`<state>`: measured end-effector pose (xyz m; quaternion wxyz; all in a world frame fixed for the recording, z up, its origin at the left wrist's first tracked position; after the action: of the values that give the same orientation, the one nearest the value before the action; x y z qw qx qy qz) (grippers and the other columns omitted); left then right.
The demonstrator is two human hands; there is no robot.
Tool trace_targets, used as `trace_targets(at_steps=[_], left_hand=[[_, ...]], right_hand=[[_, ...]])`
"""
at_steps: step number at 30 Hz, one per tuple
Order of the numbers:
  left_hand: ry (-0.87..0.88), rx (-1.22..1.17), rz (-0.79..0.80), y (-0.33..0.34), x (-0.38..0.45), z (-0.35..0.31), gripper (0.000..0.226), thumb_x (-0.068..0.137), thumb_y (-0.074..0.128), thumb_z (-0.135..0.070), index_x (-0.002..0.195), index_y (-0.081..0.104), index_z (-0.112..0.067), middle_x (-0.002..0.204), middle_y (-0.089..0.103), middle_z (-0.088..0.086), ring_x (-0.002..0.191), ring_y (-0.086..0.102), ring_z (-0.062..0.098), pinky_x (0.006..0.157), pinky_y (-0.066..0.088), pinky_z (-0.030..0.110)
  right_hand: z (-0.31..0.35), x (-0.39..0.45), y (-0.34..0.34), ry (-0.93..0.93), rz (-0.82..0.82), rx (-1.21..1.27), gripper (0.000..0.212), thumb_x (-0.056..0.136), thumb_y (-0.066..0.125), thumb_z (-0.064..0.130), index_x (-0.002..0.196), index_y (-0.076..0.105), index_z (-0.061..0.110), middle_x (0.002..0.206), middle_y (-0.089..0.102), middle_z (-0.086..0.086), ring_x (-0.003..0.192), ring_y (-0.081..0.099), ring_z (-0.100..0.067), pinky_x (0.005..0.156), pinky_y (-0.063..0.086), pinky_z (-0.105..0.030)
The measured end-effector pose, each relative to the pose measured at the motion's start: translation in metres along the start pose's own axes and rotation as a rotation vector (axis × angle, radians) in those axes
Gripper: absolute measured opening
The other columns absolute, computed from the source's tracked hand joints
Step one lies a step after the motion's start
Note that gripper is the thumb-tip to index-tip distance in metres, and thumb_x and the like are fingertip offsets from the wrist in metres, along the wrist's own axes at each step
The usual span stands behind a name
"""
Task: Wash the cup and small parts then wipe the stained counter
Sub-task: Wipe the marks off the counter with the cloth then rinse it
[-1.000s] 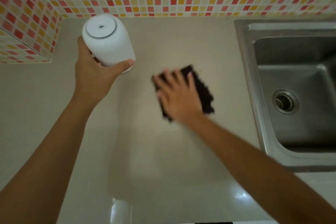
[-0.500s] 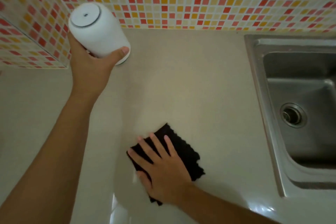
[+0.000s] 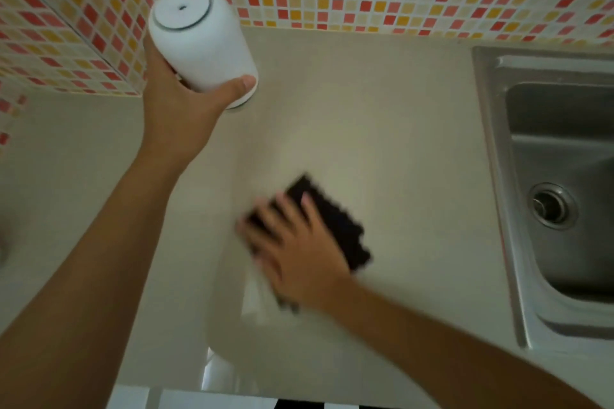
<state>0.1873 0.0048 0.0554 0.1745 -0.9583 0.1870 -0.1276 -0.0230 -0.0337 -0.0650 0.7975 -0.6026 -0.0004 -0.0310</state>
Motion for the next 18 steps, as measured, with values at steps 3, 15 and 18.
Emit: trace_targets(at_steps=[3, 15, 18], left_hand=[[-0.002, -0.016, 0.019, 0.013, 0.002, 0.000, 0.101, 0.062, 0.086, -0.045, 0.143, 0.033, -0.020, 0.138, 0.050, -0.010, 0.122, 0.050, -0.002, 0.101, 0.047, 0.029], [-0.031, -0.039, 0.016, 0.016, -0.006, 0.004, 0.101, 0.062, 0.086, -0.044, 0.144, 0.032, -0.021, 0.138, 0.050, -0.011, 0.121, 0.050, -0.003, 0.100, 0.048, 0.029], [-0.049, -0.023, 0.028, 0.024, -0.003, 0.005, 0.099, 0.062, 0.086, -0.044, 0.143, 0.033, -0.024, 0.136, 0.050, -0.015, 0.118, 0.050, -0.008, 0.101, 0.047, 0.028]], right_hand=[[0.033, -0.069, 0.001, -0.191, 0.157, 0.054, 0.051, 0.100, 0.030, 0.047, 0.149, 0.021, 0.040, 0.158, 0.021, 0.004, 0.147, 0.009, -0.027, 0.118, 0.003, -0.052], [-0.023, 0.051, -0.003, 0.142, -0.002, -0.064, 0.052, 0.098, 0.022, 0.047, 0.149, 0.027, 0.036, 0.157, 0.025, -0.001, 0.145, 0.011, -0.034, 0.116, -0.002, -0.056], [0.023, -0.049, 0.001, -0.216, 0.178, 0.020, 0.050, 0.099, 0.030, 0.047, 0.149, 0.026, 0.039, 0.158, 0.021, 0.004, 0.148, 0.003, -0.026, 0.118, -0.003, -0.052]])
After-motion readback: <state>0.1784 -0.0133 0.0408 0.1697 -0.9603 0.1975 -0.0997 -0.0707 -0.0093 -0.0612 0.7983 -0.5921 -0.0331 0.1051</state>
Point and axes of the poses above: each hand's wrist, its own x-axis towards the middle knuckle, its own y-axis out of the palm, z = x × y, the point moved 2 cm from there along x, towards the middle knuckle
